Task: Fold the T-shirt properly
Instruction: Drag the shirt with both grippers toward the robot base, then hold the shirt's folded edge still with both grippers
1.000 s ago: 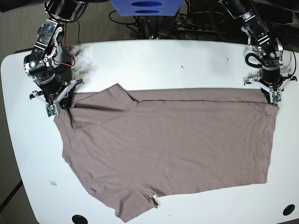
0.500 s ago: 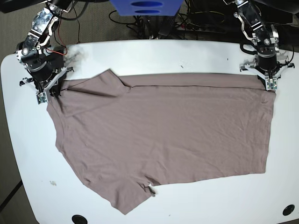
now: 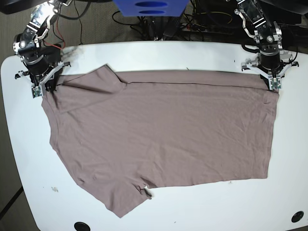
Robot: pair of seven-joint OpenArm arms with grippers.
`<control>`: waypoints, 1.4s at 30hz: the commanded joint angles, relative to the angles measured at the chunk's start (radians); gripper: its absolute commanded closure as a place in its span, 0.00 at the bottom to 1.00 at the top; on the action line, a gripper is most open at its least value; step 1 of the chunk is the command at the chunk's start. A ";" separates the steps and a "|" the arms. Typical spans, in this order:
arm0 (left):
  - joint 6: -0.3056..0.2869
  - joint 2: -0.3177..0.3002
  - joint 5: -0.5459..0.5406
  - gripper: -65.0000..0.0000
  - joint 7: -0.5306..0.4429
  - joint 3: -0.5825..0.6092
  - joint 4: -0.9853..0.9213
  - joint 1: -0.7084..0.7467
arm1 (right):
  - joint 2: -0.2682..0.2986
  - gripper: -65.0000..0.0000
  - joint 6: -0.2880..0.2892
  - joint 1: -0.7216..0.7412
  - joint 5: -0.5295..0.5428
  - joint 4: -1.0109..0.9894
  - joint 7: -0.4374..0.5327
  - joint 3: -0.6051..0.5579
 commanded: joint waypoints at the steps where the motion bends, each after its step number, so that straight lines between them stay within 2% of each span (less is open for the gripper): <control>1: -0.006 -0.004 0.022 0.97 0.056 -0.006 0.002 0.031 | 0.010 1.00 -0.006 -0.009 -0.034 0.009 -0.019 0.007; 10: -0.006 0.001 0.020 0.97 0.056 -0.006 0.004 0.078 | 0.010 1.00 -0.006 -0.073 -0.034 0.008 0.056 0.007; 37: -0.004 0.022 0.015 0.96 0.055 -0.070 0.056 0.087 | 0.009 1.00 -0.006 -0.116 -0.034 0.008 0.047 0.007; 40: -0.004 0.022 0.020 0.94 0.058 -0.070 0.068 0.064 | 0.007 0.95 -0.006 -0.116 -0.034 0.009 0.047 0.007; 42: -0.004 0.022 0.020 0.89 0.058 -0.070 0.068 0.054 | 0.007 0.88 -0.006 -0.116 -0.034 0.009 0.047 0.007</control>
